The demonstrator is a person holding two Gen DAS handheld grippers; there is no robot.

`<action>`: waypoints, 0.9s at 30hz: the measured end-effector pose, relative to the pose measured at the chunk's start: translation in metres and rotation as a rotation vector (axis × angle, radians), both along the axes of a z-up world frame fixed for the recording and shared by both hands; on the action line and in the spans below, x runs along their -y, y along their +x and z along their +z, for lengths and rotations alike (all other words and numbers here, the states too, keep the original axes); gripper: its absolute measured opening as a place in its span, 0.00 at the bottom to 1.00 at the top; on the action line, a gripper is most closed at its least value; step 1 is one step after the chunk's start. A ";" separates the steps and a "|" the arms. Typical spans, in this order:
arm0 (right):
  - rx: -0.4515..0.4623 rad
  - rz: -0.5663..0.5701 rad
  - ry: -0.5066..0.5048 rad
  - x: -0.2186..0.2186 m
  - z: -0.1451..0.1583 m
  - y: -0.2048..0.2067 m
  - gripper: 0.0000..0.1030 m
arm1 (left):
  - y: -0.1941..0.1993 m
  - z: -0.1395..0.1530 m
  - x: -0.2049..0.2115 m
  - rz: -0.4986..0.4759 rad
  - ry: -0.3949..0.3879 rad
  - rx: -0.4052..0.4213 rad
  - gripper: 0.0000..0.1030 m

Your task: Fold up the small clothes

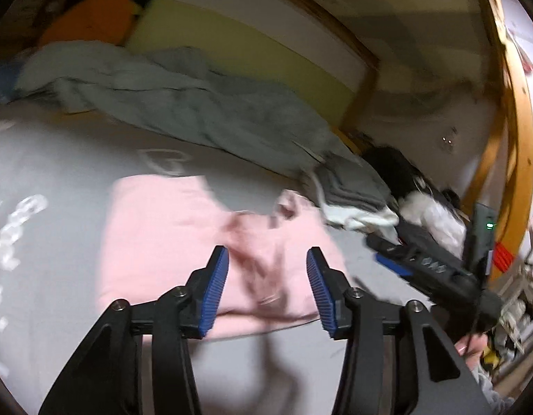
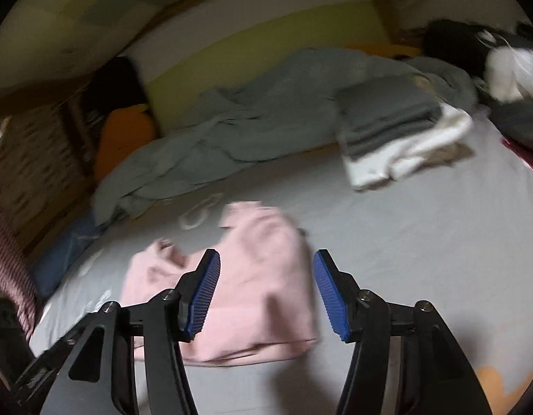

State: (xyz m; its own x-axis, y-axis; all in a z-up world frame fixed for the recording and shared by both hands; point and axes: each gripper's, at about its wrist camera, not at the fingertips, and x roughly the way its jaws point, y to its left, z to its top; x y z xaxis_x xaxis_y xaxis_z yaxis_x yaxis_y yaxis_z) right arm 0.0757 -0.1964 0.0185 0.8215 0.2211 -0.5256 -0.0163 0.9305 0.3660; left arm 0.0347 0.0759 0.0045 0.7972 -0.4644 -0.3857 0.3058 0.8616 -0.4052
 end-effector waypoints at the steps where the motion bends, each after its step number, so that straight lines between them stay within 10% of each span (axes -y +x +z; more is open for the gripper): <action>1: -0.012 0.006 0.015 0.003 -0.003 0.002 0.49 | 0.008 0.004 0.013 -0.013 0.051 -0.011 0.49; 6: -0.091 0.144 0.126 0.003 -0.022 0.020 0.37 | 0.066 0.002 0.065 -0.046 0.321 -0.192 0.48; 8: -0.112 0.189 0.143 -0.002 -0.027 0.022 0.35 | 0.084 -0.007 0.069 -0.065 0.313 -0.292 0.04; 17: -0.136 0.392 0.161 -0.044 -0.039 0.018 0.34 | 0.062 0.053 0.043 -0.058 0.191 -0.079 0.03; 27: -0.155 0.441 0.089 -0.072 -0.051 0.014 0.34 | 0.059 0.013 -0.002 0.064 0.162 -0.196 0.06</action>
